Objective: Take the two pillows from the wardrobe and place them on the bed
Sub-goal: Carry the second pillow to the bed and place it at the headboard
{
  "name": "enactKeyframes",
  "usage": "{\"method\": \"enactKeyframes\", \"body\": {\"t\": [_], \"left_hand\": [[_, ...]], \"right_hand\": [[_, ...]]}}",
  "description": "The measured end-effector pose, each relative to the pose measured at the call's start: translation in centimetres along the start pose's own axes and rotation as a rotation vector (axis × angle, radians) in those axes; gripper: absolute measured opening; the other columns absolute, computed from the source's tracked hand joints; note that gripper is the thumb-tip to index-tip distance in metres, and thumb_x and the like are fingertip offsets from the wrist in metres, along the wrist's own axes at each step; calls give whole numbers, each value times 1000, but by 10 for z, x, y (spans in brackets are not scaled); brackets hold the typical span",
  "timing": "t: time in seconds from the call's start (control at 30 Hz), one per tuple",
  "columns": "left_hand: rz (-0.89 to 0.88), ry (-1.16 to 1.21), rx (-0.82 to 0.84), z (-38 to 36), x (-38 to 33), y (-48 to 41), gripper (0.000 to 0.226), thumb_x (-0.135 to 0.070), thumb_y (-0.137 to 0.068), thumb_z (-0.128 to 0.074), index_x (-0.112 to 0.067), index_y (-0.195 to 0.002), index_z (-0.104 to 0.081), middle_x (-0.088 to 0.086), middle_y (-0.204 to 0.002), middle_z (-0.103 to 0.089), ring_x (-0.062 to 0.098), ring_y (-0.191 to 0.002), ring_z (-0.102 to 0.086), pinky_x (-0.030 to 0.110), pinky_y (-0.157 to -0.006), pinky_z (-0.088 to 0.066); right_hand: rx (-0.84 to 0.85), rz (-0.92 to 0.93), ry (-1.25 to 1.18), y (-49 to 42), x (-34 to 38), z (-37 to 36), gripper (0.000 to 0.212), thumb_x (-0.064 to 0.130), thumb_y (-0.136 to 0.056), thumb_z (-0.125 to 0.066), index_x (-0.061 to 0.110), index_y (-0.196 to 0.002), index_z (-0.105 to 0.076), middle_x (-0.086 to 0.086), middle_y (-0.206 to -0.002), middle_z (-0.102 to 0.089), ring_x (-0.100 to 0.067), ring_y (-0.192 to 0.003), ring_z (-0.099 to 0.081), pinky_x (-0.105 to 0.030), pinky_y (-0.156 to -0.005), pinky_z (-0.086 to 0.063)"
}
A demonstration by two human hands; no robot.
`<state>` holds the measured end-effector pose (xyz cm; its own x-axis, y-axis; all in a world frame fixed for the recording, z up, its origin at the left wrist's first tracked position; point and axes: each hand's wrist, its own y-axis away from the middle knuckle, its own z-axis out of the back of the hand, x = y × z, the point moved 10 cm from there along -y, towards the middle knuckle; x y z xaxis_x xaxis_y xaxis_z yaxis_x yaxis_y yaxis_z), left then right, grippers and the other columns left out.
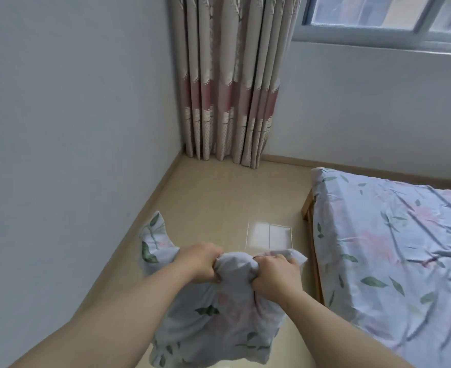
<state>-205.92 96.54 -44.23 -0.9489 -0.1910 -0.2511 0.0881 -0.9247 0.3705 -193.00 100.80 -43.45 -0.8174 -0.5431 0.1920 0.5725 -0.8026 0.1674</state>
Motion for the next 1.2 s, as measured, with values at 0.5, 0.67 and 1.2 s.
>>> {"method": "enactKeyframes", "body": {"t": [0.5, 0.67, 1.2], "left_hand": [[-147, -32, 16, 131, -53, -335, 29, -35, -70, -71, -17, -90, -59, 3, -106, -67, 26, -100, -60, 28, -64, -36], [-138, -70, 53, 175, -55, -444, 31, -38, -69, -71, -19, -90, -57, 1, -105, -66, 26, -101, -60, 30, -67, -39], [-334, -166, 106, 305, -103, -828, 27, -38, -69, -70, -22, -84, -55, -1, -100, -67, 23, -97, -60, 29, -64, -38]], "right_hand": [[-18, -218, -31, -292, -179, 87, 30, 19, -73, -46, 26, -98, -61, 5, -108, -64, -21, -111, -50, -37, -94, -30], [23, -177, -88, -398, -223, 111, 12, 21, -70, -45, 30, -79, -46, 3, -106, -63, -22, -109, -52, -37, -87, -32], [13, -409, -114, -718, -416, 184, 11, 15, -71, -45, 25, -70, -40, 4, -108, -60, -22, -108, -51, -36, -84, -30]]}}
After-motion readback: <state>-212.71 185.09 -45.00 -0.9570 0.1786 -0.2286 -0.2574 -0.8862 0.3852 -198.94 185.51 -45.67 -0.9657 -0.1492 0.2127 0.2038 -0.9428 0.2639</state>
